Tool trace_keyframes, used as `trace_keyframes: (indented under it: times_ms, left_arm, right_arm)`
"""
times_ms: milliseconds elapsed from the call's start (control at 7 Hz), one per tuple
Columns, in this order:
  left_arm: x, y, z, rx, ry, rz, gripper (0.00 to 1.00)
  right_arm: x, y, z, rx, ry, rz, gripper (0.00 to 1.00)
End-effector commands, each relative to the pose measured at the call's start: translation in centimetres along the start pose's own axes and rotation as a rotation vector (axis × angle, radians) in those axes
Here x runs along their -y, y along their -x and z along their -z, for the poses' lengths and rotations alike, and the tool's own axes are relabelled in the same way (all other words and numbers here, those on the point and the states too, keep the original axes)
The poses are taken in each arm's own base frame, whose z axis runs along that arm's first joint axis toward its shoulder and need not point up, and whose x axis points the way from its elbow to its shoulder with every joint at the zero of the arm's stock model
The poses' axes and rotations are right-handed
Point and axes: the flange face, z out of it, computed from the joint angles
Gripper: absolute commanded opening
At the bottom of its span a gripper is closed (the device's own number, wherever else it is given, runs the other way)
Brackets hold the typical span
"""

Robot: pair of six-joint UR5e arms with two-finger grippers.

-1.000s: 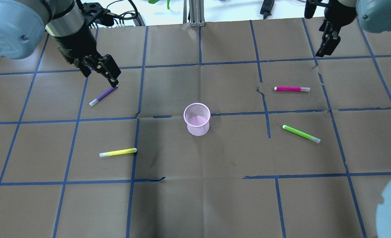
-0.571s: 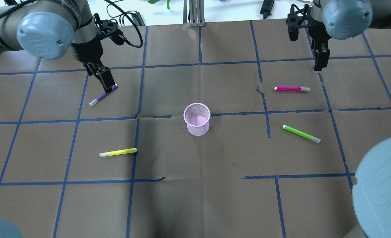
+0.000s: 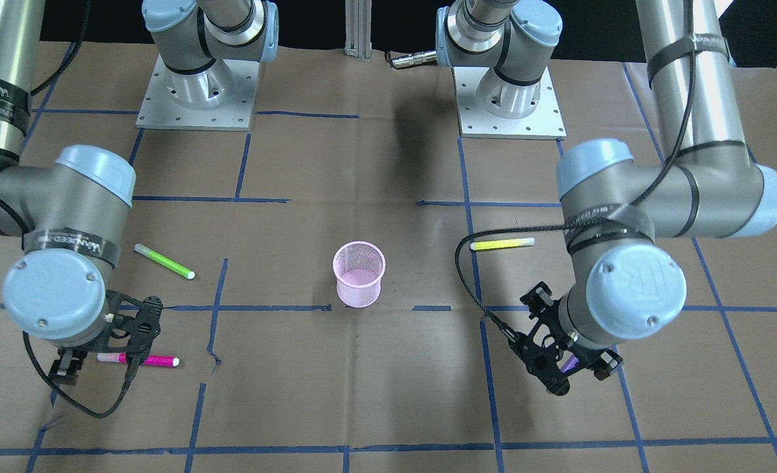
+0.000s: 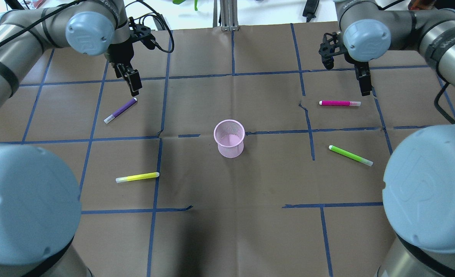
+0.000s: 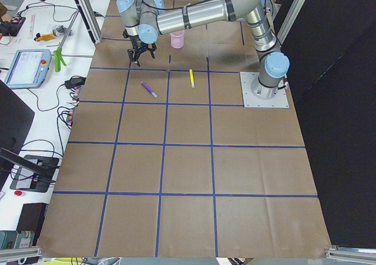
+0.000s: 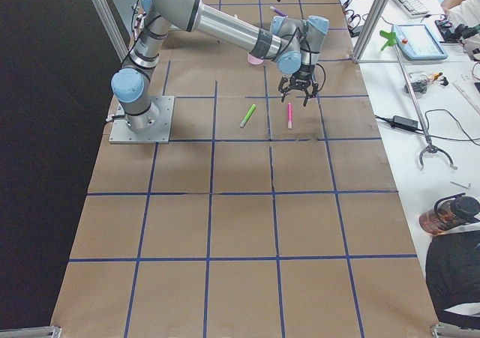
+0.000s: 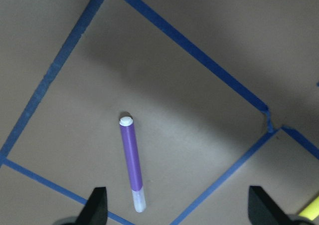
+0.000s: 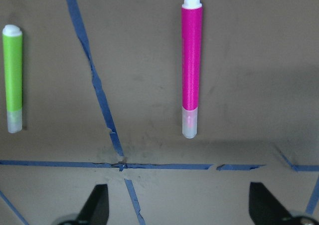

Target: Insert purple and pink pens into pink cup

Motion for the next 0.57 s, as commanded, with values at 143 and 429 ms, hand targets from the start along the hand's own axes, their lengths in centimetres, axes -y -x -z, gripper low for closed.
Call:
trace_keyframes:
  times_ms: [143, 429]
  left_arm:
    - [3.8, 3.4, -6.7, -0.014, 0.098, -0.025, 0.98]
    - [4.3, 3.6, -9.2, -0.022, 0.137, -0.033, 0.98]
  right_arm:
    - [4.3, -1.7, -3.6, -0.016, 0.070, 0.007, 1.00]
    - [6.9, -2.4, -5.2, -0.048, 0.083, 0.020, 1.00]
